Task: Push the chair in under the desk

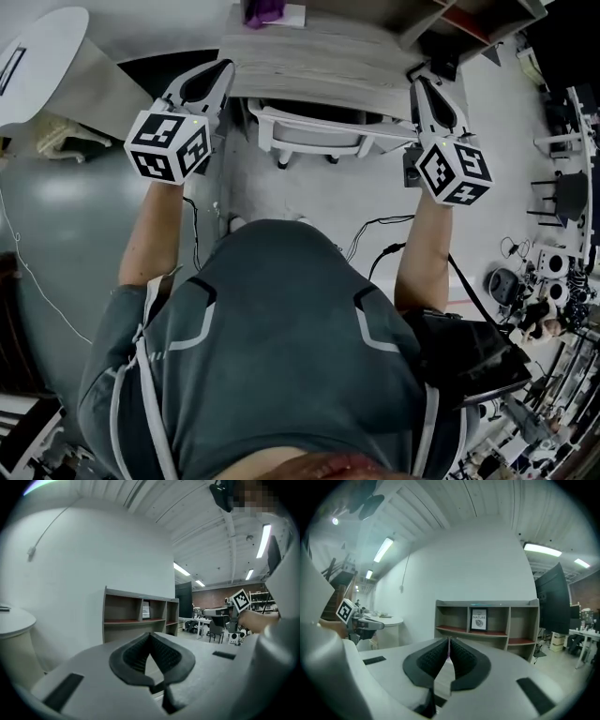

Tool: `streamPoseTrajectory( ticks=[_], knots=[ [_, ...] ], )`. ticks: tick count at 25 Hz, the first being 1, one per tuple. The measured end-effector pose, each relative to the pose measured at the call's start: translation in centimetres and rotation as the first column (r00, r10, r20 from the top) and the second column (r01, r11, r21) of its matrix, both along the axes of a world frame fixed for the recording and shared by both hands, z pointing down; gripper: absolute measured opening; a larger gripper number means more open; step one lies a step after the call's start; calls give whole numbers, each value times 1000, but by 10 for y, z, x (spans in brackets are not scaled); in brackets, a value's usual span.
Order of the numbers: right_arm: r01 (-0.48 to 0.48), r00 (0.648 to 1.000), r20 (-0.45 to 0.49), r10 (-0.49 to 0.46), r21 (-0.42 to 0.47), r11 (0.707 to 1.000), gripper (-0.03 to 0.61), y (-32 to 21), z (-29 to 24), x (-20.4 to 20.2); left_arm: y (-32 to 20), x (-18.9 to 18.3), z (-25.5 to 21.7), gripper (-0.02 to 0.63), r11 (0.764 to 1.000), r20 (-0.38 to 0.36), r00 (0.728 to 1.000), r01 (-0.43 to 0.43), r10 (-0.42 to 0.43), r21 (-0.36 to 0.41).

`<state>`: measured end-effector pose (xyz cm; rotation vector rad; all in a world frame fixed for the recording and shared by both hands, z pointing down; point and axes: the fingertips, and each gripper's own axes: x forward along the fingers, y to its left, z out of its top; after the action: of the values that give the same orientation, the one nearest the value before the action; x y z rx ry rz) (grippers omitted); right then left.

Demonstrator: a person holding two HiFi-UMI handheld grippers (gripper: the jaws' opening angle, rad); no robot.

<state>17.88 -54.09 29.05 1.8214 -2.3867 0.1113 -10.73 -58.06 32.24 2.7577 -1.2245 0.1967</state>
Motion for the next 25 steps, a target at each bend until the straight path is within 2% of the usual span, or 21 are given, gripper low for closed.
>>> streamPoseTrajectory(
  ticks=[8, 14, 25],
  knots=[
    [-36, 998, -48, 38, 52, 998, 28, 2, -31, 1, -3, -18, -43, 9, 992, -17, 996, 92, -91, 86],
    [-35, 998, -55, 38, 56, 998, 28, 7, -36, 5, -6, -30, -50, 9, 987, -76, 988, 141, -135, 79],
    [-36, 999, -35, 38, 56, 998, 28, 9, -33, 9, -4, -25, -51, 9, 977, -59, 981, 188, -182, 102]
  ],
)
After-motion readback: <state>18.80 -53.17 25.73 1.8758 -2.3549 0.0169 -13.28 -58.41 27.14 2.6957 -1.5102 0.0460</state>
